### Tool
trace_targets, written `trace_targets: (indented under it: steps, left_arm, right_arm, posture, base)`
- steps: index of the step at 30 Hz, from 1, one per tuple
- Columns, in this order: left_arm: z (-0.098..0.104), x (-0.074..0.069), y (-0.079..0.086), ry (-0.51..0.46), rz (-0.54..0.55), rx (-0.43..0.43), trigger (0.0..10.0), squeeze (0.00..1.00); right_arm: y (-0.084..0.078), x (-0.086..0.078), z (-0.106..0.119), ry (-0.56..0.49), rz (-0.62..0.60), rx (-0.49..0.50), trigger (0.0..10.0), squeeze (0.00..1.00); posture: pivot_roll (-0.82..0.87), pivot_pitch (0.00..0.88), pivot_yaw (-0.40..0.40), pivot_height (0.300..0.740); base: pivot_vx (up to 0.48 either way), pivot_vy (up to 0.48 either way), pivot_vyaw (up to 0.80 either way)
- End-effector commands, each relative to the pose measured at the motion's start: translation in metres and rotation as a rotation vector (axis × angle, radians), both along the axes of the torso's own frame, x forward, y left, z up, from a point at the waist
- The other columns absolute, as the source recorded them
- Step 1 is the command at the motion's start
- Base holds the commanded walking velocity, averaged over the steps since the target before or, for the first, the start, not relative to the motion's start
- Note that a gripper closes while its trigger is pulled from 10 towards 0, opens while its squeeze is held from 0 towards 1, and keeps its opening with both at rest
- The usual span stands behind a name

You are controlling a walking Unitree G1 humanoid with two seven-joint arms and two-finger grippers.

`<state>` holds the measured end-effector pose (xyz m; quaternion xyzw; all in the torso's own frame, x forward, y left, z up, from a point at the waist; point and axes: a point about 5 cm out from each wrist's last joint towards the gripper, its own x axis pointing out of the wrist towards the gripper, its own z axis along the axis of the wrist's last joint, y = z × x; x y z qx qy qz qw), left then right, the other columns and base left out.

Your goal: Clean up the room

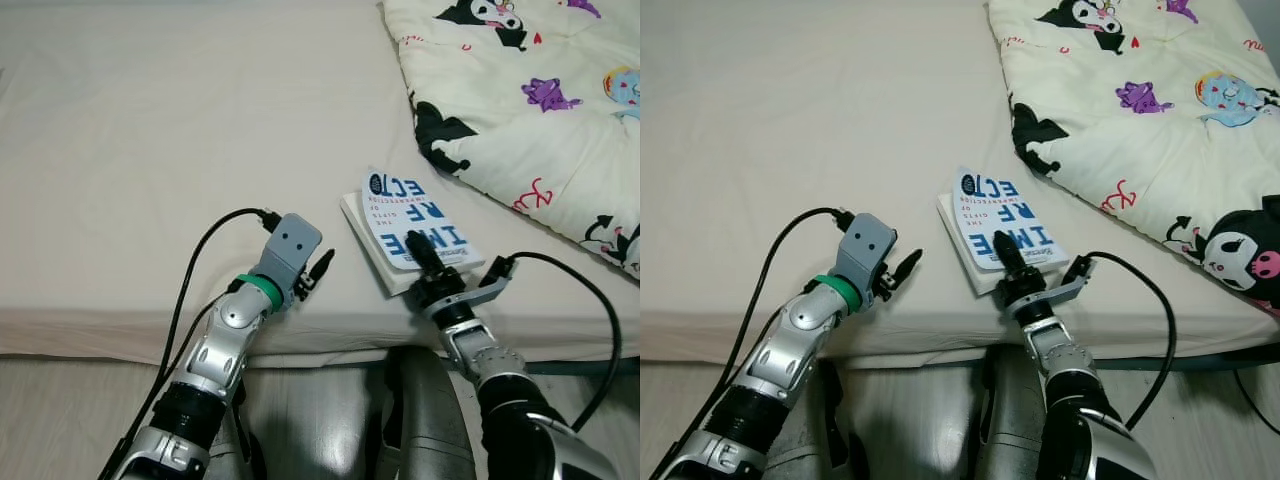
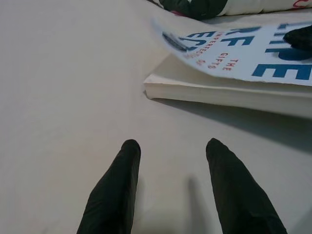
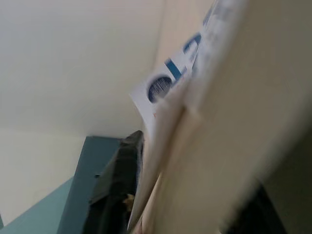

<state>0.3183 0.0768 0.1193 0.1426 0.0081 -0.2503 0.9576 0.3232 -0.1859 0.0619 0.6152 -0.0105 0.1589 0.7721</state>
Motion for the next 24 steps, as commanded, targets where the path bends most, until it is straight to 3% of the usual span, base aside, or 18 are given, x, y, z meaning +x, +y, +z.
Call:
trace_targets:
  steps: [1,5,8,9,13,16,17,19,20,21,22,23,24]
  left_arm:
    - [-0.006,-0.001,0.0,0.022,0.002,0.017,10.0,0.0]
    - [-0.005,0.0,-0.002,0.022,0.001,0.014,10.0,0.0]
    - [-0.005,0.001,-0.003,0.021,0.002,0.011,10.0,0.0]
    - [-0.004,0.002,-0.004,0.02,0.003,0.005,10.0,0.0]
    - [-0.004,0.002,-0.005,0.019,0.004,0.001,10.0,0.0]
    - [0.003,0.006,-0.006,0.002,0.03,-0.036,10.0,0.0]
    - [0.003,0.006,-0.006,0.002,0.03,-0.036,10.0,0.0]
    - [0.01,0.009,-0.005,-0.016,0.048,-0.062,10.0,0.0]
    - [0.013,0.009,-0.004,-0.024,0.055,-0.071,10.0,0.0]
    - [0.013,0.009,-0.004,-0.024,0.055,-0.071,10.0,0.0]
    - [0.018,0.01,-0.003,-0.037,0.067,-0.087,10.0,0.0]
    - [0.023,0.011,-0.002,-0.052,0.08,-0.103,10.0,0.0]
    - [0.023,0.011,-0.002,-0.052,0.08,-0.103,10.0,0.0]
  right_arm:
    - [-0.001,-0.001,-0.001,-0.02,-0.016,0.028,0.0,0.0]
    - [-0.005,-0.002,0.0,-0.03,-0.029,-0.002,0.0,0.0]
    - [-0.008,-0.001,0.002,-0.042,-0.026,-0.072,0.0,0.0]
    - [-0.008,0.001,0.008,-0.075,-0.007,-0.137,0.0,0.0]
    - [-0.008,0.002,0.012,-0.099,0.007,-0.18,0.0,0.0]
    - [-0.005,0.011,0.04,-0.208,0.055,-0.494,0.0,0.0]
    - [-0.005,0.011,0.04,-0.208,0.055,-0.494,0.0,0.0]
    - [-0.001,0.016,0.054,-0.243,0.021,-0.688,0.0,0.0]
    - [0.0,0.018,0.059,-0.255,-0.001,-0.752,0.0,0.0]
    - [0.0,0.018,0.059,-0.255,-0.001,-0.752,0.0,0.0]
    - [0.001,0.021,0.067,-0.271,-0.042,-0.826,2.0,0.0]
    - [0.002,0.023,0.074,-0.289,-0.08,-0.874,10.0,0.0]
    - [0.002,0.023,0.074,-0.289,-0.08,-0.874,10.0,0.0]
  posture:
    - [0.04,0.106,0.064,0.535]
    - [0.03,0.102,0.061,0.535]
    - [0.02,0.098,0.057,0.535]
    - [0.0,0.095,0.052,0.535]
    - [0.0,0.094,0.051,0.535]
    - [-0.03,0.088,0.029,0.535]
    - [-0.03,0.088,0.029,0.535]
    - [-0.04,0.087,0.024,0.535]
    - [-0.04,0.087,0.022,0.535]
    - [-0.04,0.087,0.022,0.535]
    - [-0.04,0.086,0.019,0.535]
    - [-0.04,0.084,0.016,0.535]
    - [-0.04,0.084,0.016,0.535]
  base:
    - [0.0,0.0,0.0]
    - [0.0,0.0,0.0]
    - [0.0,0.0,0.0]
    - [0.0,0.0,0.0]
    - [0.0,0.0,0.0]
    - [0.0,0.0,0.0]
    - [0.0,0.0,0.0]
    - [0.0,0.0,0.0]
    - [0.0,0.0,0.0]
    - [0.0,0.0,0.0]
    - [0.0,0.0,0.0]
    - [0.0,0.0,0.0]
    - [0.0,0.0,0.0]
